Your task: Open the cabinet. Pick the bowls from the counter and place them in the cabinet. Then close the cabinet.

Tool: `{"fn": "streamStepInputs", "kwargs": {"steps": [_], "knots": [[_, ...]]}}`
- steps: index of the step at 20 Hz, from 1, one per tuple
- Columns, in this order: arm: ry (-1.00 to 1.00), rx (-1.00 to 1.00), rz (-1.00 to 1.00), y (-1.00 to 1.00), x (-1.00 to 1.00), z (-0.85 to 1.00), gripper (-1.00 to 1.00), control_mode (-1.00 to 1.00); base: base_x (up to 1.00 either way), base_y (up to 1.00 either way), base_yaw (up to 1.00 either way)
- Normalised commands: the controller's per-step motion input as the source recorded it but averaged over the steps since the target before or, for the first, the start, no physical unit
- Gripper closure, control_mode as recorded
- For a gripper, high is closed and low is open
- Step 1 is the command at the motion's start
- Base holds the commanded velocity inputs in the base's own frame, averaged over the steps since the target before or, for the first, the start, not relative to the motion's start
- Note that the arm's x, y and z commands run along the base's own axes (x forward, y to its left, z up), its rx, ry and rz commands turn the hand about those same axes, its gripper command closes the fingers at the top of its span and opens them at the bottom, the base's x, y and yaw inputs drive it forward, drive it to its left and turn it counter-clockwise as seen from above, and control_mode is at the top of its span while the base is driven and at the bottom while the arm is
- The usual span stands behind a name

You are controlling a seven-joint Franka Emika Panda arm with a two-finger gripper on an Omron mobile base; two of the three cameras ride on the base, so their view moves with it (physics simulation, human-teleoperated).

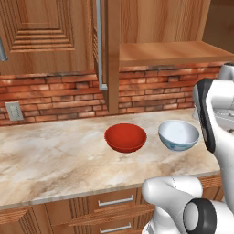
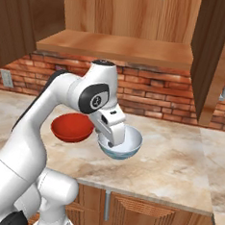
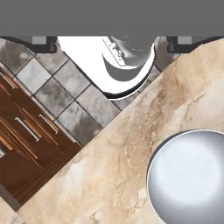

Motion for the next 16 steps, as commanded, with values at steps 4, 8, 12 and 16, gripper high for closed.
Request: {"fn": "streamStepInputs", "kwargs": {"steps": [4, 8, 12, 16], "knots": [[0.00, 0.00, 0.00, -0.14, 0.16, -0.14, -1.00, -1.00, 0.00, 0.00, 0.00], [0.00, 0.00, -0.01, -0.23, 0.04, -0.10, -1.00, -1.00, 0.00, 0.00, 0.00], [0.00, 0.00, -0.29, 0.00, 0.00, -0.37, -1.00, -1.00, 0.00, 0.00, 0.00], [0.00, 0.00, -0.22, 0.00, 0.02, -0.45, -1.00, -1.00, 0.00, 0.00, 0.00]]}}
